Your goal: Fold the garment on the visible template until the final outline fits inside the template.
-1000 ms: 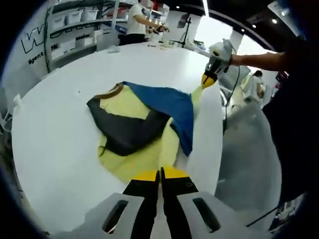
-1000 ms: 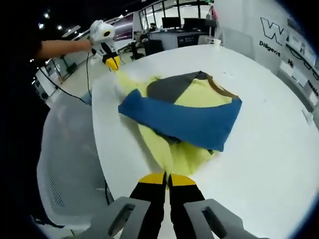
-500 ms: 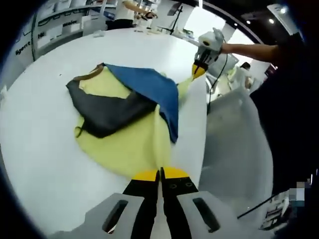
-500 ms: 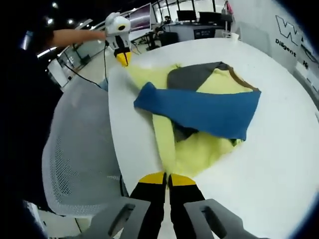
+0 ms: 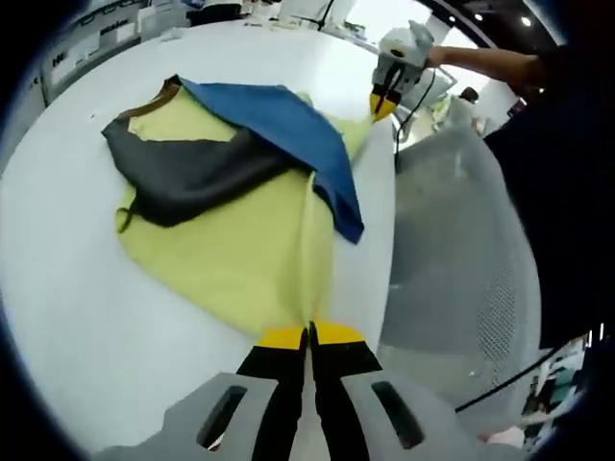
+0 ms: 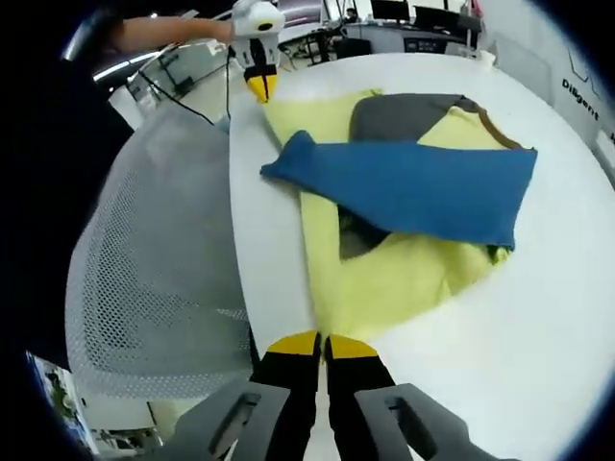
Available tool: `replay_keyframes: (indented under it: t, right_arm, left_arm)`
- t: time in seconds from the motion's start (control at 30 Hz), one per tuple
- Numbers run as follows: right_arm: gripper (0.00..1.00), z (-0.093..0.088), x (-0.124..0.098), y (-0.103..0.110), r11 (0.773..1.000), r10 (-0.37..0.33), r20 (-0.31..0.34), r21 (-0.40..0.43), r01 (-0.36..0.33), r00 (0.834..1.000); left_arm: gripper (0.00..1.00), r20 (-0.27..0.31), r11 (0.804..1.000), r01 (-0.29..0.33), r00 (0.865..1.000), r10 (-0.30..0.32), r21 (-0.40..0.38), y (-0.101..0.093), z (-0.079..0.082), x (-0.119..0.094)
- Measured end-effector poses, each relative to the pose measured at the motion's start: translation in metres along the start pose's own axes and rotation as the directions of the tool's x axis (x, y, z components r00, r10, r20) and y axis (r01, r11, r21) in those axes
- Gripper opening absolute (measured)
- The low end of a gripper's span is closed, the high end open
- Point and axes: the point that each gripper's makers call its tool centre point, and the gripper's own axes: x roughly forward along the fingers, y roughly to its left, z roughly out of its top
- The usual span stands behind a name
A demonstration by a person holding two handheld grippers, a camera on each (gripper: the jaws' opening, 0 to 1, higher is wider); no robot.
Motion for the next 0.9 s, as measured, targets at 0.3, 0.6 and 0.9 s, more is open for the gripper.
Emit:
replay_keyframes:
  t: [0.3, 0.6, 0.9]
  right_arm:
    - [0.0, -0.01, 0.009, 0.002, 1.0, -0.016, 0.0, -0.004, 0.016, 1.0]
    - [0.0, -0.011, 0.013, 0.001, 0.998, -0.043, 0.003, -0.049, 0.044, 0.999]
    - [0.14, -0.003, 0.008, 0.001, 0.997, -0.052, 0.051, -0.051, 0.055, 0.997]
  left_arm:
    - [0.02, -0.023, 1.0, -0.006, 1.0, 0.007, 0.018, -0.005, -0.012, 0.016]
    - [0.04, 0.052, 0.991, -0.099, 0.994, 0.095, 0.095, 0.009, -0.006, 0.019]
    - [0.29, 0.134, 0.995, -0.083, 0.988, 0.075, 0.055, 0.008, 0.009, 0.008]
